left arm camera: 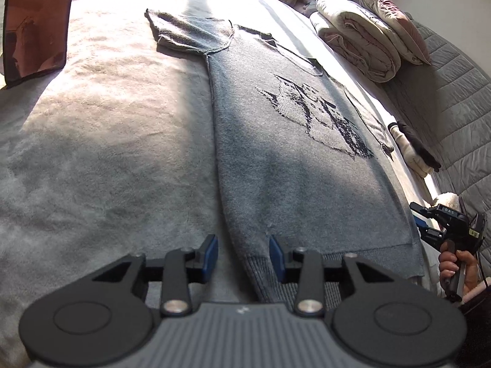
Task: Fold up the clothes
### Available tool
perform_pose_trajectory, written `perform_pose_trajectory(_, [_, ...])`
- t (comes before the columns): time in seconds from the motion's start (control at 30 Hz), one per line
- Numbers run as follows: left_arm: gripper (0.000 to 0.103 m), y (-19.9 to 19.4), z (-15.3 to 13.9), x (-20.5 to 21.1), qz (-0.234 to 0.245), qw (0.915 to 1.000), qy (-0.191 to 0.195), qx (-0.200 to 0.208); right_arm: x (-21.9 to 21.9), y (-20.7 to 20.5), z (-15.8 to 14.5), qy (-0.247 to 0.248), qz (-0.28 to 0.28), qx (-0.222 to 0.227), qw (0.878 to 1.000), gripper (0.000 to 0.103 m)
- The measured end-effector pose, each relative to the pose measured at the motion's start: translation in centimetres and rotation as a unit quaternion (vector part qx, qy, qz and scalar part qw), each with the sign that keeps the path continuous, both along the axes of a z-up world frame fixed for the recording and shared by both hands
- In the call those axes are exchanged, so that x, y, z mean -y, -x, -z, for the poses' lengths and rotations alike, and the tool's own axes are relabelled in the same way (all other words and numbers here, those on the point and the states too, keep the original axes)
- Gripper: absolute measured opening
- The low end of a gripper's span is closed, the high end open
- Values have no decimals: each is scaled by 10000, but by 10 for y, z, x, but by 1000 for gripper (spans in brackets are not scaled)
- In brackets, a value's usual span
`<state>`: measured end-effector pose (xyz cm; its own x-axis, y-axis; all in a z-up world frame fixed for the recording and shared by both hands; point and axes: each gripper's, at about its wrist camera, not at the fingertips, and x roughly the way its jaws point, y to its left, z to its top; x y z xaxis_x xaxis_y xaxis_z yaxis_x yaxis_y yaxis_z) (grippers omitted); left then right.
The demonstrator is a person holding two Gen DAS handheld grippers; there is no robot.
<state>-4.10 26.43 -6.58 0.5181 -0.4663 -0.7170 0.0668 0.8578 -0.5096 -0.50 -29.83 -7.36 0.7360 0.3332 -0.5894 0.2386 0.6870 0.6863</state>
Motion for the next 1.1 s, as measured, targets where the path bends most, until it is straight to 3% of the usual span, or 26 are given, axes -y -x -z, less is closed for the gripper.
perform_pose_trajectory(0.17, [33, -13, 11, -7, -643, 9971, 387, 135, -13, -15, 3, 302, -28, 327, 9990, 33])
perform_pose_trajectory(0.27, [20, -16, 13, -5, -864, 9950, 429, 265, -22, -20, 3, 713, -183, 405, 9965, 22])
perform_pose_trajectory(0.33, [6, -16, 12, -1, -944, 9948, 246, 289, -25, -20, 2, 995, -226, 411, 9939, 13])
perform_pose_trajectory(0.37, [5, -16, 12, 2, -983, 9946, 155, 301, -25, -18, 1, 1117, -166, 406, 9928, 3])
perform_pose_trajectory(0.53, [5, -12, 6, 11, -1112, 9926, -346, 344, -22, -14, 0, 1515, -10, 440, 9875, 3])
perform_pose_trajectory(0.6, [7, -11, 4, 15, -1050, 9923, -506, 426, -25, -14, 0, 1589, -91, 449, 9862, 6])
perform_pose_trajectory(0.67, [8, -8, 1, 15, -1039, 9918, -497, 549, -25, -11, -2, 1480, -113, 453, 9879, 16])
perform_pose_trajectory(0.73, [19, -4, -3, 15, -1043, 9909, -469, 704, -23, -7, -3, 1324, -151, 419, 9902, 21])
perform_pose_trajectory(0.8, [35, -1, -8, 15, -1031, 9899, -455, 858, -22, -2, -5, 1185, -203, 422, 9918, 36])
perform_pose_trajectory(1.03, [44, 7, -23, 28, -815, 9846, -527, 1457, -23, 19, -11, 1728, -376, 525, 9828, 43])
perform_pose_trajectory(1.1, [54, 8, -24, 33, -726, 9836, -511, 1569, -23, 22, -11, 1898, -434, 569, 9792, 48])
